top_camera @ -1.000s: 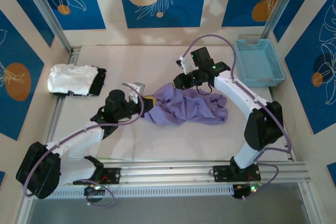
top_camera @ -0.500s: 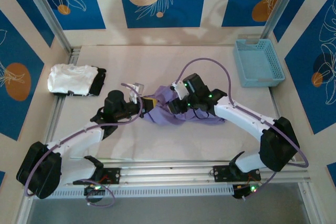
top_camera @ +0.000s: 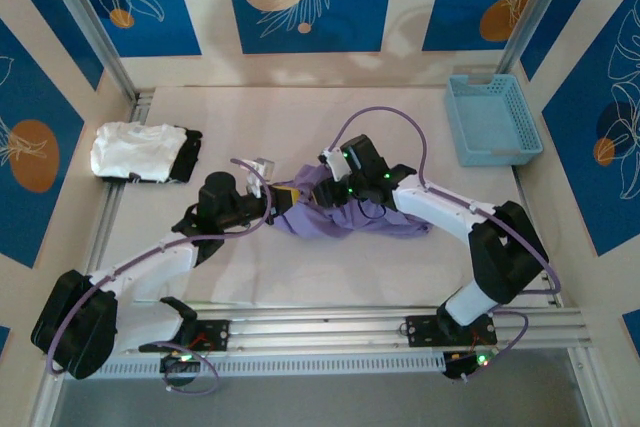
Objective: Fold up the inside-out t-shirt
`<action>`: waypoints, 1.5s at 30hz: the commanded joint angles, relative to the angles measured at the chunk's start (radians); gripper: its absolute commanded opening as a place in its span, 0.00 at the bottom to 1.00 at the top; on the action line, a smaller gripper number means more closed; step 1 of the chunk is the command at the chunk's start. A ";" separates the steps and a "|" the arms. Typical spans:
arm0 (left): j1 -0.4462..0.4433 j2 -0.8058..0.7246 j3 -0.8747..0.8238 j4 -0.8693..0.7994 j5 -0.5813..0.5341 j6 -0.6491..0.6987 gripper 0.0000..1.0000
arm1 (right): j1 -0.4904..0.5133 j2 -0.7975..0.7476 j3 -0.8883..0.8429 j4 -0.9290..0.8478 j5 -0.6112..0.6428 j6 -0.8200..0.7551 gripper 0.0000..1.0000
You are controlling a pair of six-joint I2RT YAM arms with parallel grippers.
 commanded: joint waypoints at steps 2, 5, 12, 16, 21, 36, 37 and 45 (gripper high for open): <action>0.011 -0.004 -0.012 0.040 0.026 -0.006 0.00 | -0.013 0.014 0.022 0.068 -0.069 0.057 0.42; 0.012 -0.002 -0.013 0.041 0.027 -0.003 0.00 | -0.025 0.030 0.022 0.110 -0.113 0.084 0.42; 0.013 0.002 -0.018 0.043 0.018 0.001 0.00 | -0.052 0.014 0.012 0.185 -0.181 0.127 0.17; 0.018 0.003 -0.019 0.038 0.003 0.002 0.00 | -0.076 -0.052 -0.013 0.181 -0.189 0.117 0.00; 0.038 -0.001 -0.008 -0.009 -0.084 -0.002 0.00 | -0.131 -0.167 -0.024 0.060 -0.339 0.073 0.00; 0.019 0.095 0.077 -0.116 -0.201 0.133 0.05 | -0.174 -0.222 -0.068 0.309 -0.703 0.451 0.00; 0.009 0.077 0.074 -0.137 -0.219 0.148 0.10 | -0.177 -0.213 -0.071 0.314 -0.686 0.471 0.00; -0.172 -0.081 0.070 -0.309 -0.461 0.291 0.47 | -0.193 -0.184 -0.072 0.334 -0.619 0.550 0.00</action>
